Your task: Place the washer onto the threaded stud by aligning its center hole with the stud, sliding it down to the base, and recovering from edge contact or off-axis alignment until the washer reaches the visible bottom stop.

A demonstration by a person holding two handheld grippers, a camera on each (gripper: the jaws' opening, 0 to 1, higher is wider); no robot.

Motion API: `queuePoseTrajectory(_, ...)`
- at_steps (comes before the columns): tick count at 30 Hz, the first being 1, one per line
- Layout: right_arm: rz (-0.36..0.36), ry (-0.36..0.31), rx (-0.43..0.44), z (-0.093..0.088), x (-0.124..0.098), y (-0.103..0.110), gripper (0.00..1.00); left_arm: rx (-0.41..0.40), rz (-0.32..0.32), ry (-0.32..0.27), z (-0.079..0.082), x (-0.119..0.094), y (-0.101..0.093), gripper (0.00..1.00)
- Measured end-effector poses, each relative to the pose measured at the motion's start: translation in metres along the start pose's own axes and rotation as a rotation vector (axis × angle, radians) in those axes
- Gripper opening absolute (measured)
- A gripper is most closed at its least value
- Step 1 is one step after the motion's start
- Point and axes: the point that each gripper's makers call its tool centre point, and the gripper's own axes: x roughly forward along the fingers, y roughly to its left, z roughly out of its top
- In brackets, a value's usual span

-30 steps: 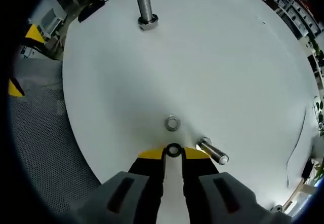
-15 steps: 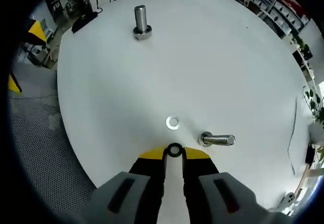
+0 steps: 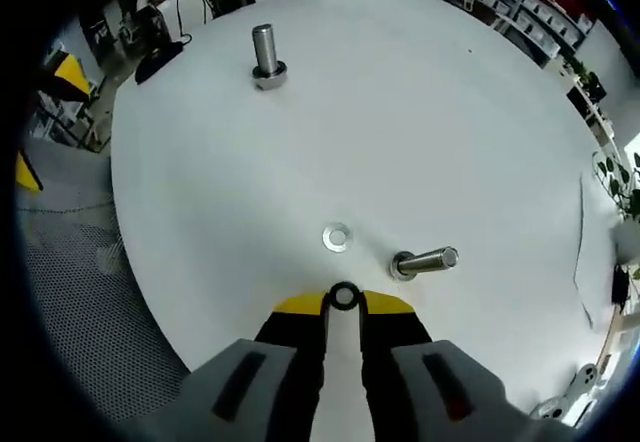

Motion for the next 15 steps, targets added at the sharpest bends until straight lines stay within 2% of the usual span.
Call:
queuePoseTrajectory(2,-0.035,0.012,-0.025,-0.003,-0.002,-0.004,0.14,-0.002,0.001,-0.003,0.0,-0.001,0.0,0.37)
queuePoseTrajectory(5,-0.013,0.021,-0.005,-0.007,-0.004,0.001,0.14,-0.001,0.002,-0.01,0.002,-0.001,0.001,0.37)
queuePoseTrajectory(7,-0.014,0.028,-0.015,-0.01,-0.006,0.001,0.14,-0.002,0.003,-0.017,0.004,-0.002,0.001,0.37)
queuePoseTrajectory(11,-0.008,0.043,0.016,-0.017,-0.01,-0.003,0.14,-0.007,0.004,-0.025,0.006,-0.003,0.001,0.37)
queuePoseTrajectory(15,-0.008,0.021,0.036,-0.011,-0.017,-0.004,0.14,-0.011,-0.001,-0.027,0.006,-0.002,0.0,0.38)
